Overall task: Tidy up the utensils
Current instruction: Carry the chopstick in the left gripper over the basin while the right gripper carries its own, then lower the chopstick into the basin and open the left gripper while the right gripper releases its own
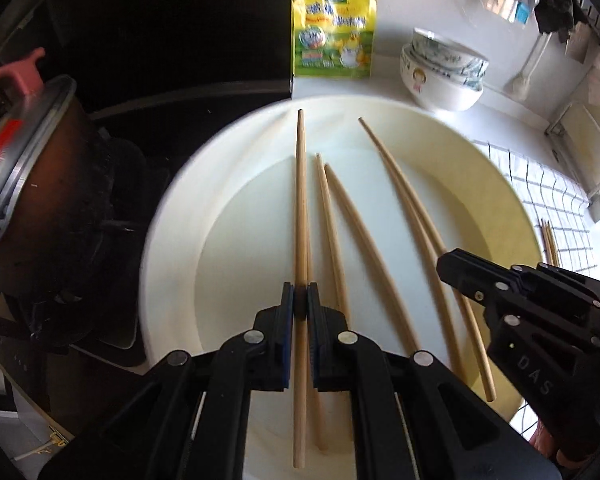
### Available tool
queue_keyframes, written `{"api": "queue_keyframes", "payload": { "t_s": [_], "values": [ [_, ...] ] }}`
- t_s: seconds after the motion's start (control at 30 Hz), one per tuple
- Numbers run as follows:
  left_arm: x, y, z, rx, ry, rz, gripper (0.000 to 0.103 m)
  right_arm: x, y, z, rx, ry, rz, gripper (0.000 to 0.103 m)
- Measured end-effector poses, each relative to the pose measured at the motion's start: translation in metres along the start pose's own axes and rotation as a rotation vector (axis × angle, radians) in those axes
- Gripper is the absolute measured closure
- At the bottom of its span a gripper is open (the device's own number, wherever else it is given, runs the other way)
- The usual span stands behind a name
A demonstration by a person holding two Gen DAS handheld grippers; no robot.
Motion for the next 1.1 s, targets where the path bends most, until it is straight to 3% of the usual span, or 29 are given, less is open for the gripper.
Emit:
{"api": "queue_keyframes", "payload": {
  "t_s": [0.33,0.4,0.47,0.63,1.1],
  "values": [
    [0.019,0.001,0.003,0.022,-0.032,0.030,0.095,0.017,0.007,0.008,0.047,-0.035,0.037,0.096],
    [0.015,-0.001,0.003,0.018,-0.021,0.033,0.083,0.015,0.008,0.008,0.051,-0.031,0.046,0.096],
    [0.011,-0.004,0.002,0.015,-0.008,0.029,0.078,0.012,0.009,0.006,0.055,-0.020,0.050,0.091],
    [0.005,-0.010,-0.001,-0.004,0.002,0.027,0.077,0.003,0.010,0.006,0.057,0.002,0.061,0.085],
    [-0.024,-0.017,0.004,-0.043,0.046,0.010,0.058,-0.025,0.005,0.009,0.043,0.043,0.066,0.079]
  ]
}}
Point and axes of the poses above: each gripper's, at about its wrist camera, not at the fingertips, and x roughly the way its jaws point, y to its right, z to its underside, the point moved 9 cm from there along x, roughly the way its jaws point, and after that the axes turned 4 degrees about x, right-handed, at the moved point
